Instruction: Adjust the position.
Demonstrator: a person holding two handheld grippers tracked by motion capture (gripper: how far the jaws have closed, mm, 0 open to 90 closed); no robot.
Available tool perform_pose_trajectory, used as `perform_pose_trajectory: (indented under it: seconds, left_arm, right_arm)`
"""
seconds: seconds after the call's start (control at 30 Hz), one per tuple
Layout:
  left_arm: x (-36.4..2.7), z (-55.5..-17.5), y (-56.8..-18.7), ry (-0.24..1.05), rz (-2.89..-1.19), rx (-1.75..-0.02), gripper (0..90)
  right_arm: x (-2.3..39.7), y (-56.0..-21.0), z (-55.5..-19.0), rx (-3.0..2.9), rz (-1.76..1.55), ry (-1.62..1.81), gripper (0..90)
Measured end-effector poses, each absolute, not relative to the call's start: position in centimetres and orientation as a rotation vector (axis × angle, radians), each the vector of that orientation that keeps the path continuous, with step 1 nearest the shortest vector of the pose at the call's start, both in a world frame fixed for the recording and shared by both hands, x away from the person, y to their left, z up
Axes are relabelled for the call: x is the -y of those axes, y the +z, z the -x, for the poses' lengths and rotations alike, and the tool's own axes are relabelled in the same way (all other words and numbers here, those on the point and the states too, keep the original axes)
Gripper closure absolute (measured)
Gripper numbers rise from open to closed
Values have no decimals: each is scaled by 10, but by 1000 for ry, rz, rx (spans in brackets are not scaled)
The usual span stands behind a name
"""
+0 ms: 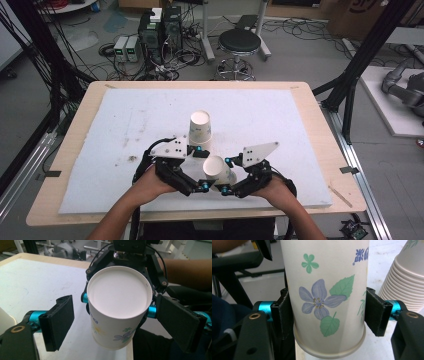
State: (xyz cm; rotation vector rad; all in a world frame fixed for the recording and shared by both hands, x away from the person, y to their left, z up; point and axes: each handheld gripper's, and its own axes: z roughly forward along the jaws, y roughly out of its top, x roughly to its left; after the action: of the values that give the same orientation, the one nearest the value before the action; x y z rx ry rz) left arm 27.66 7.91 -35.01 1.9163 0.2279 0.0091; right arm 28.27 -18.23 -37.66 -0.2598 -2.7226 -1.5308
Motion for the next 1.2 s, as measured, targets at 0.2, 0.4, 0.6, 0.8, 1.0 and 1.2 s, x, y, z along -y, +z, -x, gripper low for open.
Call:
perform_pose_trajectory:
  seconds: [0.2,0.4,0.6,0.8,1.0,1.2]
  left_arm:
    - [-78,-278,-347,-4,-1982,-217,145]
    - [-75,-280,-348,-14,-2045,-202,147]
    - [-72,-280,-351,-33,-2092,-197,169]
    - [-69,-281,-352,-42,-2122,-194,175]
    - [-67,-282,-353,-57,-2150,-185,204]
    - [-64,-282,-355,-73,-2169,-172,264]
  right_arm:
    - [177,-372,-284,2782,215,-1449,328]
    - [170,-369,-284,2854,172,-1337,328]
    - [164,-368,-284,2904,141,-1242,328]
    - [157,-367,-282,2963,106,-1131,328]
    - [155,-366,-282,2982,97,-1084,328]
    - [153,-368,-282,2994,94,-1030,328]
